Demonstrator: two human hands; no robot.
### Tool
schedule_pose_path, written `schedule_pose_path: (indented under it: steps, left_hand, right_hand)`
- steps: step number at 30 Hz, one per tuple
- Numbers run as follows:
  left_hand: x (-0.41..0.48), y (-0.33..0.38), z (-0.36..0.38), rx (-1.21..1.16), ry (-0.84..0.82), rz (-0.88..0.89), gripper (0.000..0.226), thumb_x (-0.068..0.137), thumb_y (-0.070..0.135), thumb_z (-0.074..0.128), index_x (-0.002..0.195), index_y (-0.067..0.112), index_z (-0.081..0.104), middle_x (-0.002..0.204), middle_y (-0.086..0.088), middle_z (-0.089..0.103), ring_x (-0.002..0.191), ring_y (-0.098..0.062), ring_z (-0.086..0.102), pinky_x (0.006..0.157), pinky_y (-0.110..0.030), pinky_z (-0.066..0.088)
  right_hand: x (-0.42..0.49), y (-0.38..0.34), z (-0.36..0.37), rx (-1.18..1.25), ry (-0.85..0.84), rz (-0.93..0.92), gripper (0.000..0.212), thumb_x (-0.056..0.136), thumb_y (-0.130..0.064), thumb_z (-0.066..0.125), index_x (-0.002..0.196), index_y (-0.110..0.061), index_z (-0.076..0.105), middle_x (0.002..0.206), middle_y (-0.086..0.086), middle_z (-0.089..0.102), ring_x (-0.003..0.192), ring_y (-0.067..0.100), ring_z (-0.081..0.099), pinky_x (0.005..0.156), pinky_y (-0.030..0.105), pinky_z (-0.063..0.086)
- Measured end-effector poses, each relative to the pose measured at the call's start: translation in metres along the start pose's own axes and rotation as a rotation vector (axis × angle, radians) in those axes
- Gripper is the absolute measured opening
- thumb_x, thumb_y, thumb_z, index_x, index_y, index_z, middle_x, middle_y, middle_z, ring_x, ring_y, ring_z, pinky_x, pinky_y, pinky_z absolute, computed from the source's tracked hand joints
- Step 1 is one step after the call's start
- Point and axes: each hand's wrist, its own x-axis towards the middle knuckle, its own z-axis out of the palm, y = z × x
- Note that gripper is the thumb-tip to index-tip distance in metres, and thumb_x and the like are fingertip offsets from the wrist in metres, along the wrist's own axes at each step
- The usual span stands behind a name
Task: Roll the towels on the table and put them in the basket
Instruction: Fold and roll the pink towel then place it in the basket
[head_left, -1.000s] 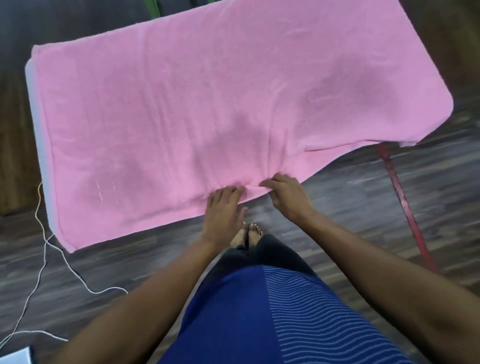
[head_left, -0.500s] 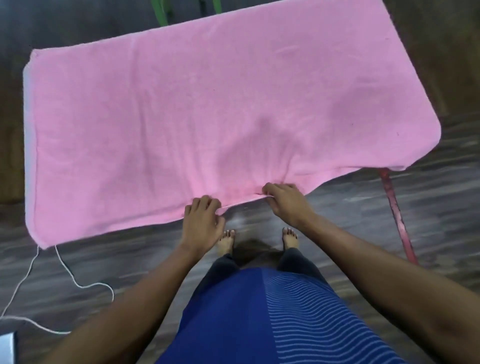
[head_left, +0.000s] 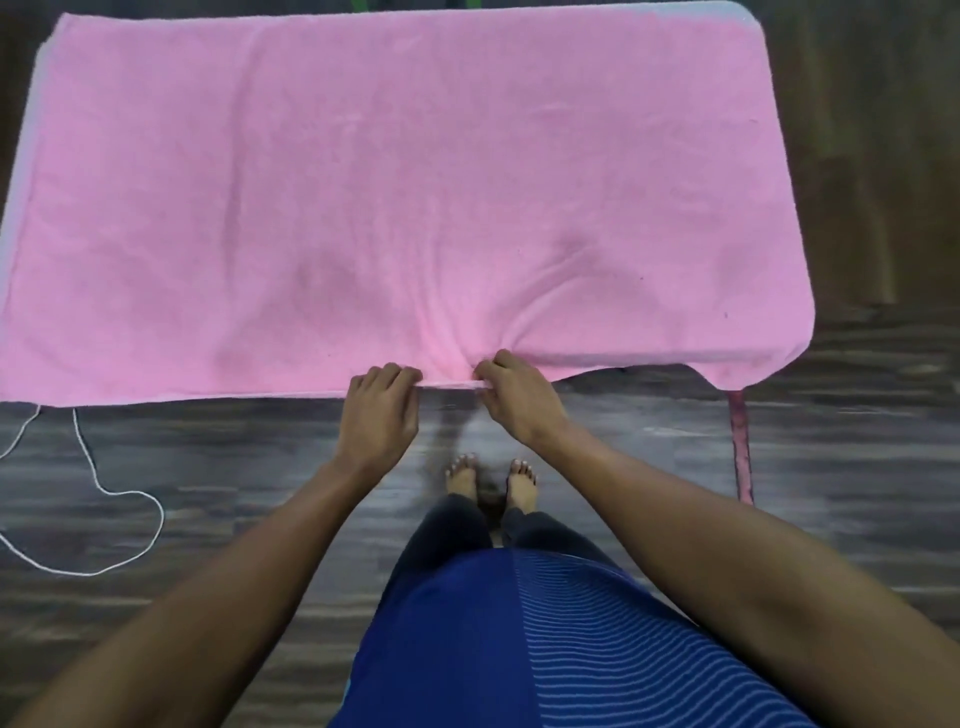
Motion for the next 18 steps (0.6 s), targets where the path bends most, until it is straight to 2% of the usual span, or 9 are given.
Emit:
schedule_pose_path:
  steps: [3,7,9,12,15,18]
  left_hand:
    - [-0.005,-0.004,0.004,0.046,-0.015,0.012,0.021,0.086,0.014,0.048,0.097,0.008,0.065,0.09,-0.006,0.066,0.079,-0.03,0.058,0.073,-0.04,0.043]
    - [-0.004,-0.019,0.01,0.156,-0.131,-0.002,0.027,0.084,0.023,0.039,0.087,0.012,0.064,0.085,-0.004,0.064,0.075,-0.029,0.058,0.072,-0.04,0.041]
    - [0.0,-0.024,0.009,0.224,-0.17,-0.037,0.02,0.079,0.02,0.047,0.086,0.012,0.064,0.087,-0.004,0.063,0.078,-0.029,0.057,0.075,-0.042,0.042]
    - [0.016,-0.014,0.01,0.228,-0.171,-0.039,0.021,0.075,0.007,0.062,0.096,0.011,0.065,0.101,-0.007,0.063,0.091,-0.03,0.055,0.081,-0.045,0.042]
    - [0.05,0.021,0.018,0.164,-0.16,0.042,0.029,0.076,0.005,0.062,0.104,0.011,0.065,0.107,-0.008,0.063,0.097,-0.03,0.054,0.086,-0.044,0.041]
    - [0.088,0.067,0.032,0.064,-0.152,0.126,0.034,0.076,0.003,0.062,0.109,0.011,0.066,0.11,-0.007,0.064,0.102,-0.029,0.056,0.088,-0.042,0.04]
  right_hand:
    - [-0.005,0.011,-0.003,-0.016,-0.025,0.022,0.024,0.092,-0.019,0.054,0.115,-0.014,0.06,0.111,0.007,0.064,0.101,0.031,0.058,0.084,0.041,0.044]
    - [-0.018,0.02,-0.005,0.045,-0.04,0.059,0.019,0.092,-0.022,0.056,0.109,-0.017,0.064,0.11,0.003,0.066,0.098,0.024,0.06,0.09,0.042,0.046]
    - [-0.026,0.025,-0.006,0.106,-0.02,0.08,0.017,0.092,-0.022,0.058,0.106,-0.019,0.067,0.108,0.0,0.067,0.095,0.021,0.061,0.089,0.043,0.048]
    - [-0.032,0.045,-0.018,0.216,0.086,0.227,0.015,0.09,-0.025,0.059,0.101,-0.025,0.069,0.103,-0.002,0.068,0.092,0.017,0.062,0.088,0.043,0.051]
    - [-0.035,0.075,-0.047,0.265,0.242,0.359,0.014,0.089,-0.024,0.059,0.099,-0.022,0.07,0.1,0.001,0.066,0.09,0.018,0.062,0.087,0.043,0.051]
    - [-0.037,0.111,-0.082,0.268,0.371,0.436,0.018,0.093,-0.025,0.057,0.105,-0.017,0.069,0.107,0.005,0.063,0.098,0.022,0.059,0.089,0.043,0.05]
